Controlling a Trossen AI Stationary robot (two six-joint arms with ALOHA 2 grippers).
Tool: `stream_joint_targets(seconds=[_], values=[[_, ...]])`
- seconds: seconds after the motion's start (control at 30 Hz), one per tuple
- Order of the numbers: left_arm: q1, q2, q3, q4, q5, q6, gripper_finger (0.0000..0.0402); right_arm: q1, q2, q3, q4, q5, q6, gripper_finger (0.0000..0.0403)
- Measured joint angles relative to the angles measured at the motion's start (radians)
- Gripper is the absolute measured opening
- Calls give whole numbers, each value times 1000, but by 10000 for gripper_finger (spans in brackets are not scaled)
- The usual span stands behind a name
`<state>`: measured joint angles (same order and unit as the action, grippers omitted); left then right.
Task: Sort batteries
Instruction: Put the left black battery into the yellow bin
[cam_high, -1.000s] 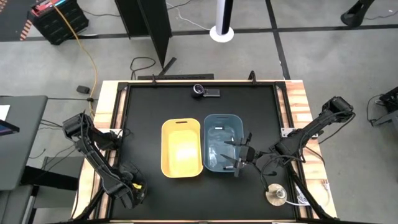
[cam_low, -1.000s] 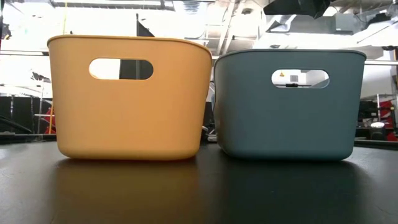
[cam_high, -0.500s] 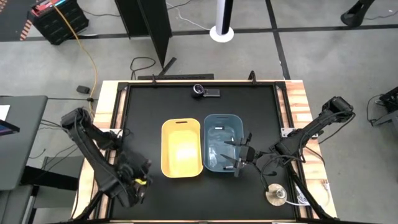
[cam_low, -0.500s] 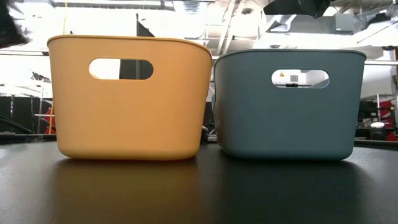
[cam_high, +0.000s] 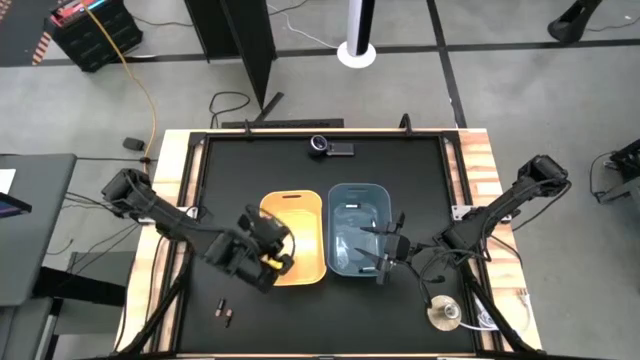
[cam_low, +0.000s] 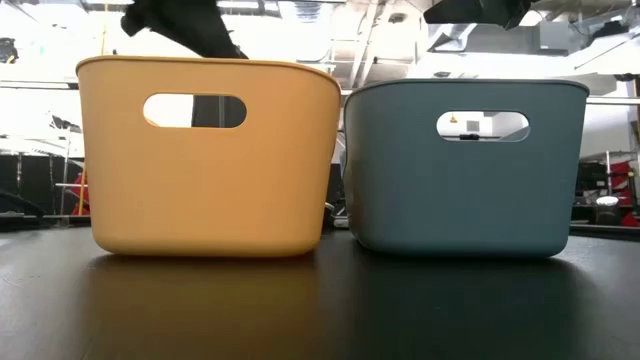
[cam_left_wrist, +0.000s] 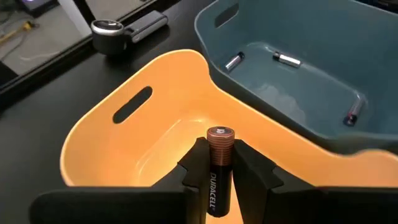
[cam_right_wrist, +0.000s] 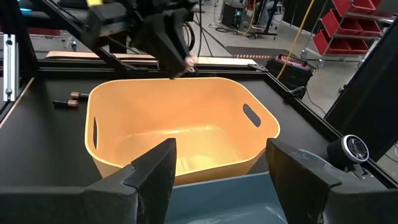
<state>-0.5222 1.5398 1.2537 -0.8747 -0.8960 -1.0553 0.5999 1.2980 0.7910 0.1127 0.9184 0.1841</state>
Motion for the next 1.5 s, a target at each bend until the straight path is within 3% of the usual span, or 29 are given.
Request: stream_joint_targets(seconds=[0.2, 0.33, 0.43, 0.73, 0.97, 1.2, 1.5], values=[[63, 0, 0, 0, 57, 23, 129, 0, 0, 0, -1, 0, -2, 264], [59, 0, 0, 0, 91, 30, 185, 0, 0, 0, -6, 0, -3, 264], [30, -3, 0, -21, 154, 46, 205, 1, 0, 0, -7, 0, -2, 264], [-186, -6, 48, -267, 392, -276, 195, 17, 0, 0, -8, 0, -1, 264], [-357, 47, 44, -271, 551, -546, 192, 16, 0, 0, -8, 0, -1, 264], [-452, 148, 22, -269, 755, -784, 192, 15, 0, 0, -8, 0, 2, 264], [-518, 212, 19, -205, 811, -932, 192, 15, 0, 0, -8, 0, 1, 264]])
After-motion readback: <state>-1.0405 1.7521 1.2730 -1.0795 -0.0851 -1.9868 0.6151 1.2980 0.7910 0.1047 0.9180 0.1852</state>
